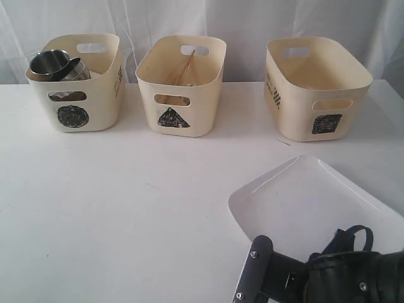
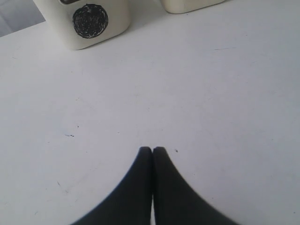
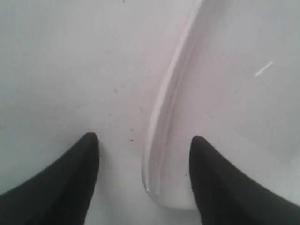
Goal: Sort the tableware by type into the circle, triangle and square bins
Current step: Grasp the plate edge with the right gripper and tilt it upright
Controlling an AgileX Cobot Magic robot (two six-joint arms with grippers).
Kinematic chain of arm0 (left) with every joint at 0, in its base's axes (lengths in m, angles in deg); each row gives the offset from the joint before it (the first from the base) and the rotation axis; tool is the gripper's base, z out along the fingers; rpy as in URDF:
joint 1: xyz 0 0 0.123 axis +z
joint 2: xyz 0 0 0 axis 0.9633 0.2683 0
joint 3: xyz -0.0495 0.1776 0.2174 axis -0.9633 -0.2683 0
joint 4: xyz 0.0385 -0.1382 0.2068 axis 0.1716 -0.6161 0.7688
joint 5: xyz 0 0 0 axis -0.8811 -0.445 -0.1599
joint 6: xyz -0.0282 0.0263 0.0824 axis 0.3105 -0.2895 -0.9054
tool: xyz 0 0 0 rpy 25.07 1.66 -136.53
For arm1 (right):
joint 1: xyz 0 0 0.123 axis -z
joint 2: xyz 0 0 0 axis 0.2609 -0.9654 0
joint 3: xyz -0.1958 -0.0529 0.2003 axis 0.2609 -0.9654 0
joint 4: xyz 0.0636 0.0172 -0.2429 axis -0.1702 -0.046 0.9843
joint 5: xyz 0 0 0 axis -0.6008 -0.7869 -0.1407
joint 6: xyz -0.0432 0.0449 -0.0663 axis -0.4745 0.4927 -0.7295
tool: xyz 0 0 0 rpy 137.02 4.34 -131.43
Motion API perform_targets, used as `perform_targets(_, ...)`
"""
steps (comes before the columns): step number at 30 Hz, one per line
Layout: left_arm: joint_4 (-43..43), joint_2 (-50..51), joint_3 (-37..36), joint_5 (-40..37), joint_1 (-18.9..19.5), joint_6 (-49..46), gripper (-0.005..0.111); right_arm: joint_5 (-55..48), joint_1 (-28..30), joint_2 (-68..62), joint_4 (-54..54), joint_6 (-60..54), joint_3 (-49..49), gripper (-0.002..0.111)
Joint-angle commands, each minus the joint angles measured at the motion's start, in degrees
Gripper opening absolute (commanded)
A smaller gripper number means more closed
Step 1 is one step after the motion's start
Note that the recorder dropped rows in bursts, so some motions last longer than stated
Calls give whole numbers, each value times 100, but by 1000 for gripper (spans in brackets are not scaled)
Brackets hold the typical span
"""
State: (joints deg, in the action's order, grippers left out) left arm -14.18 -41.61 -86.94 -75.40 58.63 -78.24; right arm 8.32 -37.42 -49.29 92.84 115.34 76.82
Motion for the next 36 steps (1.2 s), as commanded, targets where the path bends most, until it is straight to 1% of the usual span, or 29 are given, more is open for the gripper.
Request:
perform_targets(1, 0, -30, -22, -24, -31, 8, 0, 302, 8, -106, 722, 664, -163, 54)
perform_targets(3, 0, -30, -22, -24, -31, 8, 0, 293, 8, -226, 931, 856, -184, 49)
perform_targets(8, 0, -30, -22, -24, -31, 8, 0, 345, 8, -530, 1099, 1153, -215, 17)
perform_targets(11, 0, -30, -22, -24, -31, 8, 0, 380, -2, -512, 1059, 1231, -215, 0)
perform_targets(16, 0, -30, -22, -24, -31, 8, 0, 246, -198, -35, 952, 1325, -150, 0)
perform_targets(22, 0, -30, -22, -24, -31, 8, 0, -105, -537, 1212, 945, 1325, 288, 0)
perform_targets(29, 0, -30, -22, -24, -31, 8, 0, -154, -570, 2287, 957, 1325, 693, 0)
perform_targets(36, 0, -30, -22, -24, -31, 8, 0, -164, -546, 3000, 1194, 1334, 941, 0)
